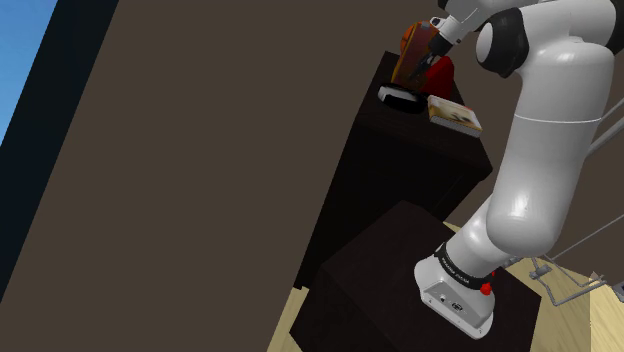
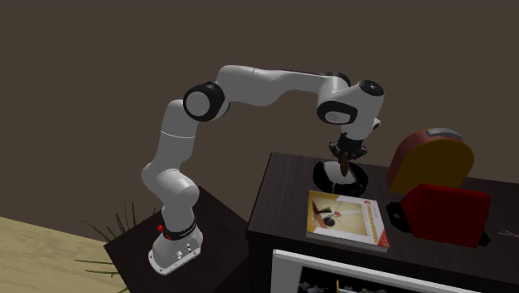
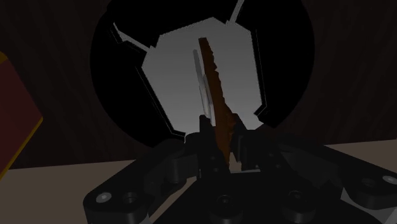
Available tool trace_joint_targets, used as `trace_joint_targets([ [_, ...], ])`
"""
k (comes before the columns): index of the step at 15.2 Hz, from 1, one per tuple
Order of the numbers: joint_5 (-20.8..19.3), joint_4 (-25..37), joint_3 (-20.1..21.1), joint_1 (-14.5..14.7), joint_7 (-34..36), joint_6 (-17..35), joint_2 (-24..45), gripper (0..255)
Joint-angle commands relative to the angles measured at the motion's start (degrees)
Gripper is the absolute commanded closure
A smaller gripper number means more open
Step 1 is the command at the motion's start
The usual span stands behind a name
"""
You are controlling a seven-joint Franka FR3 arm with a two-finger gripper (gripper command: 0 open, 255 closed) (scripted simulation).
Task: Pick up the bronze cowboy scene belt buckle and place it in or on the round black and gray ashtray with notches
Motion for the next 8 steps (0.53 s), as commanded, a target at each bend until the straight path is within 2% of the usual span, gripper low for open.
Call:
trace_joint_targets([
  [1, 0.03, -0.02, 0.01, -0.01, -0.02, 0.04, 0.02, 255],
  [4, 0.03, -0.02, 0.01, -0.01, -0.02, 0.04, 0.02, 255],
  [5, 0.03, -0.02, 0.01, -0.01, -0.02, 0.04, 0.02, 0],
  [8, 0.03, -0.02, 0.01, -0.01, -0.02, 0.04, 0.02, 0],
])
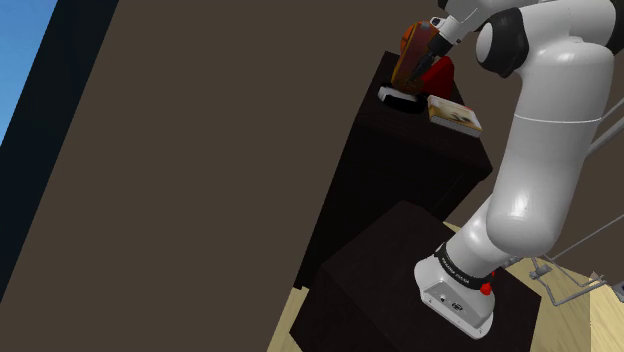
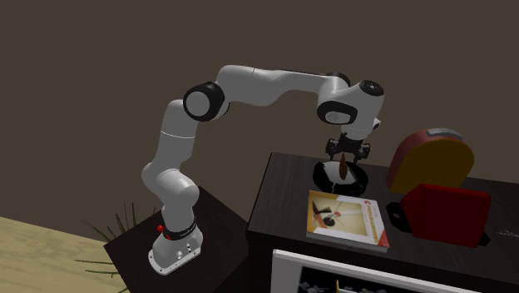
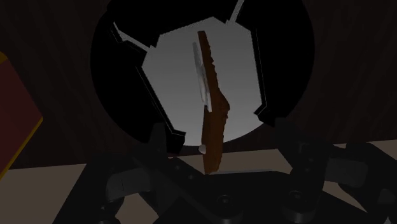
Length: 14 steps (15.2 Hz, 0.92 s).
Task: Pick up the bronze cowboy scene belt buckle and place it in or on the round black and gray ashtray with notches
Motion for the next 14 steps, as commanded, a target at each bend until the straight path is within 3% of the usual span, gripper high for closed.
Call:
trace_joint_targets([
  [1, 0.0, 0.0, 0.0, 0.0, 0.0, 0.0, 0.0, 0],
  [6, -1.19, 6.04, -0.75, -2.34, 1.25, -6.3, -0.93, 0],
  [14, -1.2, 6.04, -0.74, -2.34, 1.26, -6.3, -0.93, 0],
])
